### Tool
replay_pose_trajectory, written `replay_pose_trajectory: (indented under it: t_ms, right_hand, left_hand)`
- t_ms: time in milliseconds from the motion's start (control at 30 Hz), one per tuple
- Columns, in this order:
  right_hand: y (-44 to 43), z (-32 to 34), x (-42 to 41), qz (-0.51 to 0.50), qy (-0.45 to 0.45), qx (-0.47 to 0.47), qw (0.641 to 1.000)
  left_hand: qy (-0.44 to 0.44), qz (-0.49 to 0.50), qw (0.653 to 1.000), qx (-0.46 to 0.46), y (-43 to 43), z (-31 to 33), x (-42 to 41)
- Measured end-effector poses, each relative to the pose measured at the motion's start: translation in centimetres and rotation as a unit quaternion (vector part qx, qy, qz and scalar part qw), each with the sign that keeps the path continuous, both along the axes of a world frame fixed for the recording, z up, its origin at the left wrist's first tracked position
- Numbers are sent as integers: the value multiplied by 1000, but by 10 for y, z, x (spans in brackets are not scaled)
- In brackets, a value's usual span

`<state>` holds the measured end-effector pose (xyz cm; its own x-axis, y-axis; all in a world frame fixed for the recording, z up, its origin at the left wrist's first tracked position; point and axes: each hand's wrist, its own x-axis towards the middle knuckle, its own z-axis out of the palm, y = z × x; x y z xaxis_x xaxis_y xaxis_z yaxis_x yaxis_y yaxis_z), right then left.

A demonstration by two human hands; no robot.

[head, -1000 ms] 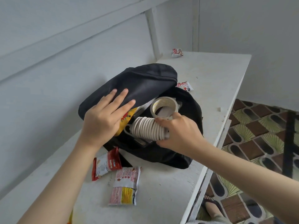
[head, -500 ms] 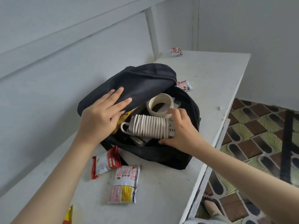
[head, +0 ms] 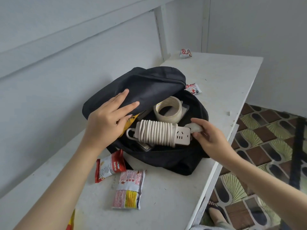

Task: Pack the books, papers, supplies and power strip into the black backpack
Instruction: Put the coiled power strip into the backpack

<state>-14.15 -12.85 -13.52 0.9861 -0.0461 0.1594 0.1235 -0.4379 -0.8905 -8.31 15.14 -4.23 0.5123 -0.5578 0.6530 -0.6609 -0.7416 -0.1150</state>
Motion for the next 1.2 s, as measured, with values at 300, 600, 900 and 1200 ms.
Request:
replay_pose_trajectory:
  t_ms: [300, 600, 900, 1200]
  right_hand:
    - [-22, -3, 27, -38, -43, -126, 990]
    - [-9, -5, 24, -137, -23, 19, 990]
    - [-14, -8, 16, -79, -28, 232, 969]
    - [4, -13, 3, -18, -30, -82, 996]
  left_hand:
    - [0, -4, 1000, -9, -3, -1, 0]
    - [181, 65, 975, -109, -19, -7, -19]
    - [448, -73, 830, -324, -46, -20, -49]
    - [245, 1, 968, -53, -48, -87, -68]
